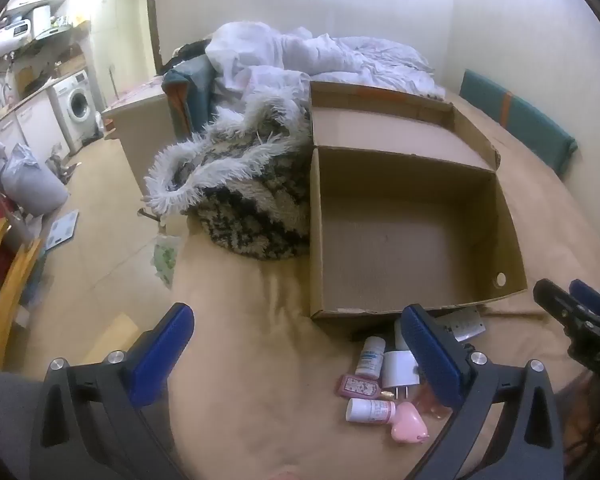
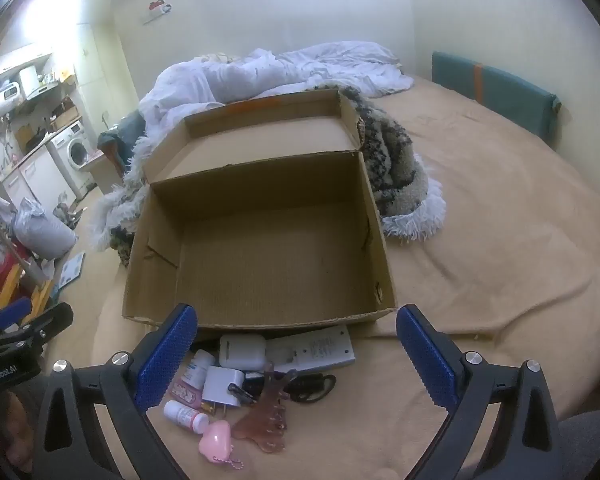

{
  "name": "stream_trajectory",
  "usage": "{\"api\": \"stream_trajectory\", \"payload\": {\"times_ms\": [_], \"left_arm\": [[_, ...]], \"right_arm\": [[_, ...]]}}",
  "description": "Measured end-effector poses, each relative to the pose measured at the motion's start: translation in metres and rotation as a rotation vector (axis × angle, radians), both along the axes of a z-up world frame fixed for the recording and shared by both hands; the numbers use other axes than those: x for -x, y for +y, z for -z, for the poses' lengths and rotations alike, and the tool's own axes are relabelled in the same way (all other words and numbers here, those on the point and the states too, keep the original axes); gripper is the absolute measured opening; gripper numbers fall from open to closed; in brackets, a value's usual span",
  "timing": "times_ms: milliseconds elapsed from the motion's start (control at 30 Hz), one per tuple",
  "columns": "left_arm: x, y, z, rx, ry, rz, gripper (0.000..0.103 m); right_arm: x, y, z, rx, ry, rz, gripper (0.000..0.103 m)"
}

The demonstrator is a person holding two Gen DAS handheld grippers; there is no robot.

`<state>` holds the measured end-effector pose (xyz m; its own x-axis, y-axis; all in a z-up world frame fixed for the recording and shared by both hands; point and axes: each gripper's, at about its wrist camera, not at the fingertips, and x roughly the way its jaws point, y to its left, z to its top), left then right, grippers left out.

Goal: Organize rigid objects

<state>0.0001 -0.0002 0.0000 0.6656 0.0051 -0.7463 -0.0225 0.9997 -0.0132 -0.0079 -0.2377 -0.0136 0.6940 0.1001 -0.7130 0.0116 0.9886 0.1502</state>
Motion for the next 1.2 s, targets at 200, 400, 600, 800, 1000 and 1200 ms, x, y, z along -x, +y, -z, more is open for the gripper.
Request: {"api": "stream_trajectory", "payload": {"times_ms": [200, 400, 600, 800, 1000, 1200], "left_arm": [[0.0004, -0.0003, -0.0001, 0.006, -0.001, 0.004, 0.103], [0.0016, -0.0032, 0.0015, -0.01, 0.001, 0.013, 0.103], [0.0027, -0.0029, 0.0016, -0.011, 0.002, 0.005, 0.103], [0.0034, -0.0021, 0.0003, -0.011, -0.011, 0.006, 0.103], [0.0038, -0.0025, 0.0, -0.012, -0.011, 0.003, 0.103], [0.0041, -0.0018, -0.001, -0.01, -0.011, 0.004, 0.103]], "right_arm": [[-0.0006, 0.001, 0.0011, 0.001, -0.001, -0.009, 0.103], [-0.0022, -0.0015, 0.0053, 0.004, 0.003, 0.0, 0.103], [-0.0011, -0.0001, 0.0033, 0.008, 0.003, 0.0, 0.103], [-0.0011, 0.0024, 0.0023, 0.009, 0.009, 0.002, 0.103], [-0.0014, -0.0011, 0.0023, 0.012, 0.004, 0.008, 0.103], [-0.0005, -0.0008, 0.002, 0.013, 0.004, 0.006, 0.103]]}}
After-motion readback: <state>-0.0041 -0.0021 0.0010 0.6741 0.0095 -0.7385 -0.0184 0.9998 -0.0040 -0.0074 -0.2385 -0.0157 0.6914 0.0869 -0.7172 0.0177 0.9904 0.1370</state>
